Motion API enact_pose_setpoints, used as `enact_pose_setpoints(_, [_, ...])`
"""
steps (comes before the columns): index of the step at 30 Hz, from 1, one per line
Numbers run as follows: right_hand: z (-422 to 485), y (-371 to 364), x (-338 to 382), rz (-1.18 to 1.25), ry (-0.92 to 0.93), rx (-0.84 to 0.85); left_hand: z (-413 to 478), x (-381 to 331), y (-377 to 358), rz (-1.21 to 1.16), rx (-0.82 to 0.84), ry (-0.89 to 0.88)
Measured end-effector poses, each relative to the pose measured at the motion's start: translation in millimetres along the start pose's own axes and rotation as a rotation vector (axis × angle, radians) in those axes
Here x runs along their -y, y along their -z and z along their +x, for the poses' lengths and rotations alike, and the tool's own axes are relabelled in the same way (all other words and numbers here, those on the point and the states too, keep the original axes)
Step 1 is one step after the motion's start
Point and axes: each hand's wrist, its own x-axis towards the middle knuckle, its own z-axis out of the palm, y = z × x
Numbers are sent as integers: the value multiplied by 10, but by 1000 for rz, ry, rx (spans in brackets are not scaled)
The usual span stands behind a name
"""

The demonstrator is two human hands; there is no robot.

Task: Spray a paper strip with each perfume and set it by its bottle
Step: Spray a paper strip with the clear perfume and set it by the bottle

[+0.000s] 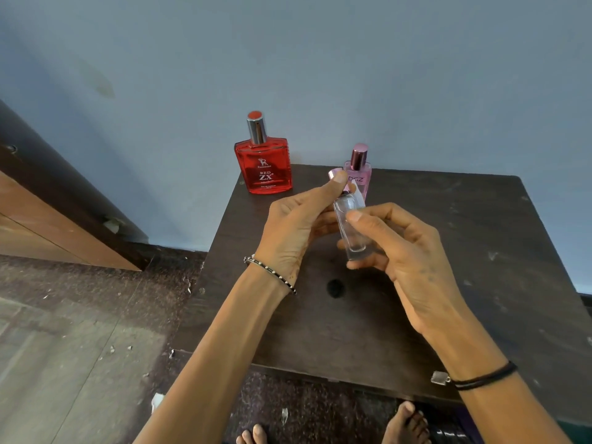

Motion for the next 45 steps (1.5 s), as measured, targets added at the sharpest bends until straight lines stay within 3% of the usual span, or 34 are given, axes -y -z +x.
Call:
enact_pose_setpoints(5, [-31,207,40,25,52,-12,66,61,-87,-44,-13,9])
enact_pose_setpoints(10, [-35,422,104,33,129,-142,104,137,-154,-50,-24,13])
enact_pose_setpoints(21, [48,674,73,10,219,-290,197,388,-391,-30,99,25])
enact_pose_setpoints(29, [104,762,23,-127,275,-386,237,572,-593,402,62,-108])
enact_pose_setpoints(37, [122,789,-11,-173,345,-445,190,623,-781,645,-141,-261])
enact_pose_setpoints(45, [133,813,-34,-168,380,-482,205,597,-894,911,-166,-469])
